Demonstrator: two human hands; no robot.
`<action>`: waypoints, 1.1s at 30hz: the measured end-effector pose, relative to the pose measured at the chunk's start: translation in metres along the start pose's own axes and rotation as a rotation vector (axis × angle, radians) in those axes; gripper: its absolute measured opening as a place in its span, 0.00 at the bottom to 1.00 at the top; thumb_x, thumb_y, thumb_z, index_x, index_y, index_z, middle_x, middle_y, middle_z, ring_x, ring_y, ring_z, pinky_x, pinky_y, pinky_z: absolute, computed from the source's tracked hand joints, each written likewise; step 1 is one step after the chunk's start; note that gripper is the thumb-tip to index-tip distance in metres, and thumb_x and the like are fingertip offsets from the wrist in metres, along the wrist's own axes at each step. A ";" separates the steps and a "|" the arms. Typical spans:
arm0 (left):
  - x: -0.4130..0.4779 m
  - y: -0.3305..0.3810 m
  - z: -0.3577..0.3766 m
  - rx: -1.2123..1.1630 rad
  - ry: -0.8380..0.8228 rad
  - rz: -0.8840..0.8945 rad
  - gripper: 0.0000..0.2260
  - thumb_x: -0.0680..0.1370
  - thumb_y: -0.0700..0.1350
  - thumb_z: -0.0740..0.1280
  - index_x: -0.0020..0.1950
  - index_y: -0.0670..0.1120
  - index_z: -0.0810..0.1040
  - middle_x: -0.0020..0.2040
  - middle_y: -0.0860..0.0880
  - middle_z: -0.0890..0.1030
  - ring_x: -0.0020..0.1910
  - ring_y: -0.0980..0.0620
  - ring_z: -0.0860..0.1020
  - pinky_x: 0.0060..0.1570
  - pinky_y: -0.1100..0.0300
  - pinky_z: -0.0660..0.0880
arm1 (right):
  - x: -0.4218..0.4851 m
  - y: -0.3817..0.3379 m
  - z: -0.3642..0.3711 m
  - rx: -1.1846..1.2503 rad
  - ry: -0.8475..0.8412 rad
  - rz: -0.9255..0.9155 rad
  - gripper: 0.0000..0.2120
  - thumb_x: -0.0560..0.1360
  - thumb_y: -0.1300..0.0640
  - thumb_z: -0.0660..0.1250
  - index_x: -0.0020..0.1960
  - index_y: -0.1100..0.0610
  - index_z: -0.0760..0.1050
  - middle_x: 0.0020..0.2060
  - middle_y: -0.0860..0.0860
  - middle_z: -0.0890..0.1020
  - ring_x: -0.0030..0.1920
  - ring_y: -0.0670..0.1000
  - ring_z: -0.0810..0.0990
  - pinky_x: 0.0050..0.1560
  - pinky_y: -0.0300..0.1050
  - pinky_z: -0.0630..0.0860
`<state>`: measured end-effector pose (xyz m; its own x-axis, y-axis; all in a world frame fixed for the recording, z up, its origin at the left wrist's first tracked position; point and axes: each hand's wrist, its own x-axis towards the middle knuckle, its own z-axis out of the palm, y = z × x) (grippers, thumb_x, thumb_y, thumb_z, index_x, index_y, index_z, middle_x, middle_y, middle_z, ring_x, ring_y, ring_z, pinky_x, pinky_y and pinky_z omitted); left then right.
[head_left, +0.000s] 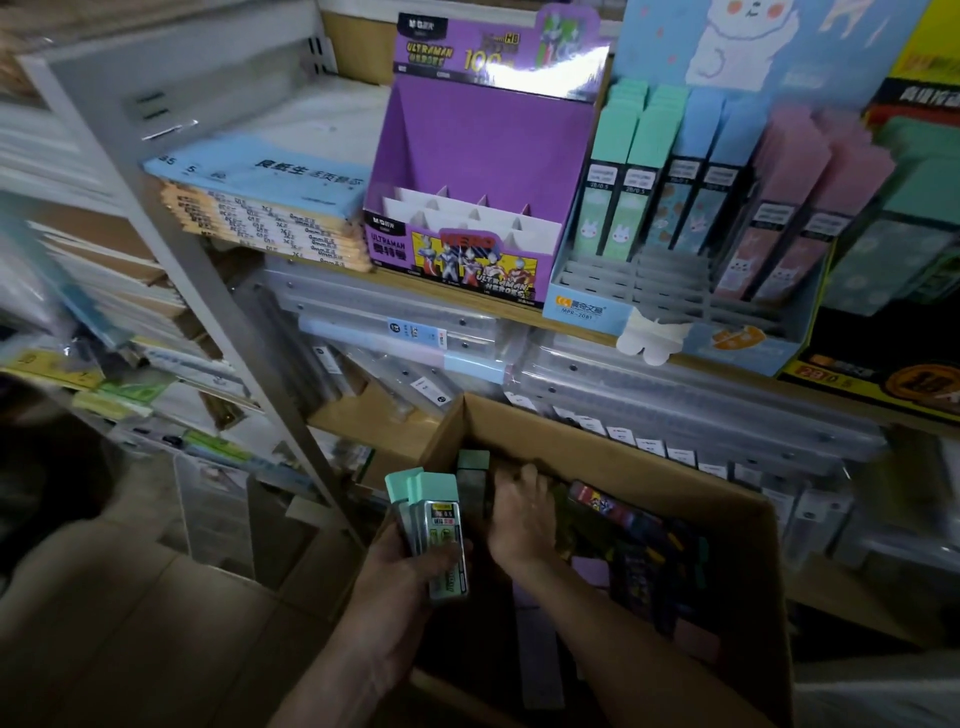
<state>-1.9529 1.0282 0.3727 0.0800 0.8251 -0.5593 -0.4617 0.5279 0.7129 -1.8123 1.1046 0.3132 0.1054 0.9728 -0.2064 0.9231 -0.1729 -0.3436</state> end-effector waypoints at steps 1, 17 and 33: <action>0.000 0.000 0.001 -0.002 0.002 0.003 0.24 0.69 0.32 0.71 0.64 0.43 0.79 0.55 0.38 0.85 0.51 0.41 0.86 0.44 0.51 0.82 | 0.001 0.000 0.001 0.034 -0.001 0.015 0.16 0.79 0.52 0.62 0.67 0.51 0.72 0.64 0.56 0.70 0.66 0.60 0.68 0.68 0.52 0.66; -0.005 0.001 0.007 0.006 0.002 0.024 0.24 0.66 0.32 0.73 0.62 0.43 0.81 0.54 0.35 0.85 0.50 0.38 0.84 0.50 0.45 0.81 | -0.006 0.035 -0.024 0.922 -0.055 0.275 0.11 0.70 0.61 0.76 0.49 0.52 0.80 0.45 0.48 0.83 0.47 0.49 0.82 0.43 0.39 0.75; -0.040 -0.004 0.089 0.100 -0.278 0.221 0.28 0.72 0.34 0.74 0.71 0.46 0.75 0.62 0.38 0.83 0.61 0.36 0.82 0.60 0.40 0.79 | -0.109 0.081 -0.148 1.228 -0.182 -0.175 0.24 0.66 0.57 0.82 0.61 0.48 0.80 0.57 0.54 0.85 0.59 0.55 0.83 0.56 0.53 0.81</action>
<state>-1.8756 1.0106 0.4300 0.2320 0.9371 -0.2608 -0.4068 0.3370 0.8491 -1.6940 1.0074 0.4433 -0.1266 0.9787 -0.1617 -0.0450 -0.1685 -0.9847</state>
